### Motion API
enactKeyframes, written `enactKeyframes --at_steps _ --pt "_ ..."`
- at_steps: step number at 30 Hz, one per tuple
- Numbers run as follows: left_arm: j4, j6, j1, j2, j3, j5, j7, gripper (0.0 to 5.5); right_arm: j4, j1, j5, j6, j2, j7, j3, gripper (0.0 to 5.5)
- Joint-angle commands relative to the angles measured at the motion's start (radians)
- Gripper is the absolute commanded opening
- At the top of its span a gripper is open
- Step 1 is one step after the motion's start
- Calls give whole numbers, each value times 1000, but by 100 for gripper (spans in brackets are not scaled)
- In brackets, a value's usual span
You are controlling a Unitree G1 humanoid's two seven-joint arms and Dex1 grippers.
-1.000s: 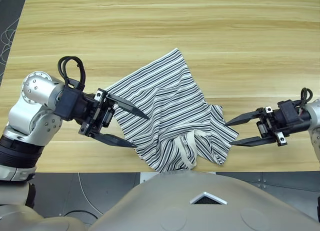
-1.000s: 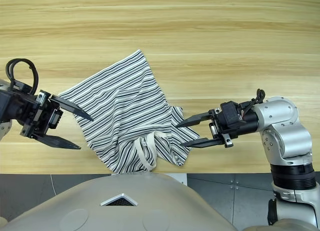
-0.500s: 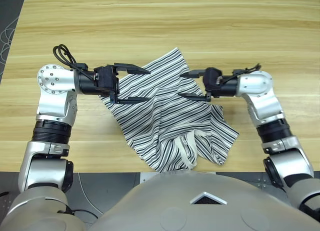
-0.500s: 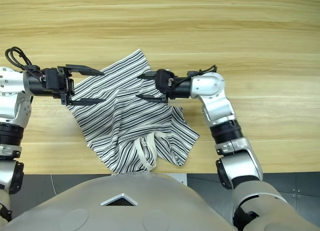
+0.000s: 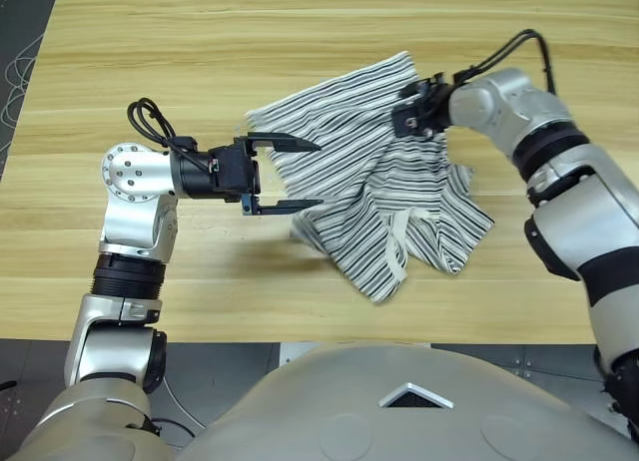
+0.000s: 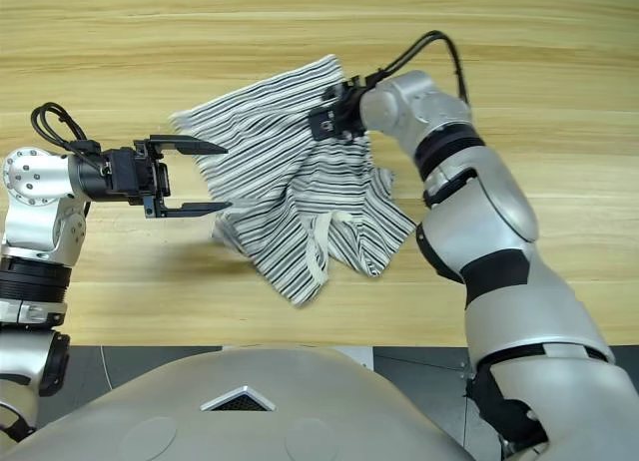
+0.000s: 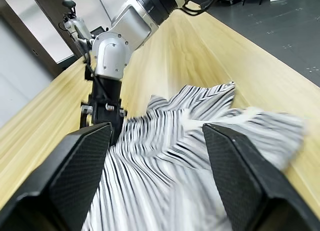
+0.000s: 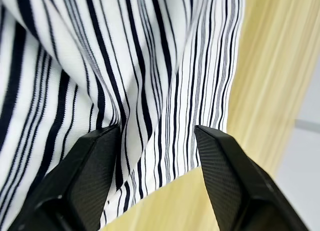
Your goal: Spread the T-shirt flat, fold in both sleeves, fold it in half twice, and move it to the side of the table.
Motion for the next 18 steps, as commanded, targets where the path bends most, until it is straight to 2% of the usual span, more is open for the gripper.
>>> enactKeyframes --at_steps 1,6,9,11,13,16,18 --pt "-57 52 -5 0 5 20 31 339 74 104 -26 51 -64 31 -18 278" --pt "-91 109 -28 4 13 22 37 339 73 132 -10 52 -96 17 -74 278" --pt "-10 107 -59 -79 3 69 125 339 63 131 7 38 -62 -11 -107 278" --pt "135 58 -99 -178 -6 161 267 339 60 129 12 33 -49 -19 -122 278" --pt "385 -55 -173 -254 -40 318 431 339 59 129 14 30 -44 -20 -136 278" --pt "701 -157 -283 -280 -96 519 644 339 59 131 10 31 -42 -20 -147 278" --pt "830 -207 -321 -275 -118 587 710 339 59 131 7 32 -41 -20 -152 278"
